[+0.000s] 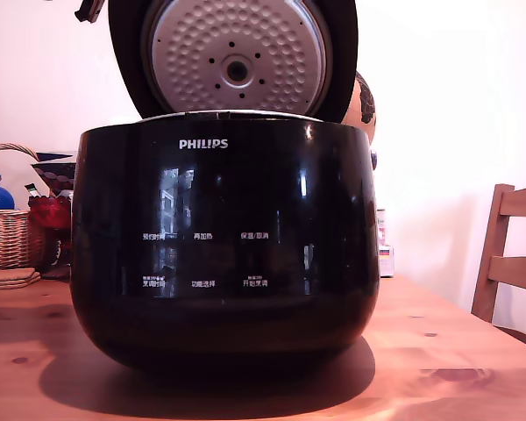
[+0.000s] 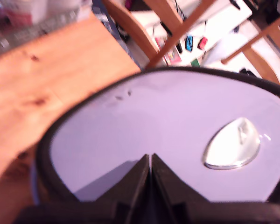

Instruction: Close the rice cooker by pressing the lid down with medium force

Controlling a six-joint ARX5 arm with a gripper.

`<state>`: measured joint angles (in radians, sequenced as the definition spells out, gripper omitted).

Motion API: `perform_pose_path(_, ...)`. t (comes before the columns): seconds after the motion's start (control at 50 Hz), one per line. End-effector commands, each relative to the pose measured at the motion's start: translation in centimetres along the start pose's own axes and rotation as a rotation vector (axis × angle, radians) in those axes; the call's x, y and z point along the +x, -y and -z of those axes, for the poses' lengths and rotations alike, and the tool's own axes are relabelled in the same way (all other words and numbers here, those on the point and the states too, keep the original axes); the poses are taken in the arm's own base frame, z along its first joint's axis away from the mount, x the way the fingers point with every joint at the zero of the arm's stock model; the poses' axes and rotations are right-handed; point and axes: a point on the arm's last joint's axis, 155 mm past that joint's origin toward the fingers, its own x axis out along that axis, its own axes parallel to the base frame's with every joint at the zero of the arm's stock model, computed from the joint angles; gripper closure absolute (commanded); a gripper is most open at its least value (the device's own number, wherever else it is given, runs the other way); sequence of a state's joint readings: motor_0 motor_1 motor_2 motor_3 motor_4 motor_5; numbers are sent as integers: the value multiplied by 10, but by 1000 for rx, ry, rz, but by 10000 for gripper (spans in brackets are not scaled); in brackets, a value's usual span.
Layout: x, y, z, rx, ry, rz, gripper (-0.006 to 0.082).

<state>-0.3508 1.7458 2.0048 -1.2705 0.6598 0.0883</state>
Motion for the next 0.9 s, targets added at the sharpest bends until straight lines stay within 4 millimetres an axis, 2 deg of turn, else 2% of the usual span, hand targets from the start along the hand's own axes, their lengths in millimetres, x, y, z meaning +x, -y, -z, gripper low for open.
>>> perform_pose_path(0.0,22,-6,7,4,-61,12,789)
perform_pose_path(0.38,71,-28,15,46,-153,-64,789)
perform_pose_path(0.5,78,-30,16,61,-166,-82,789)
perform_pose_path(0.88,82,-25,21,94,-185,-79,789)
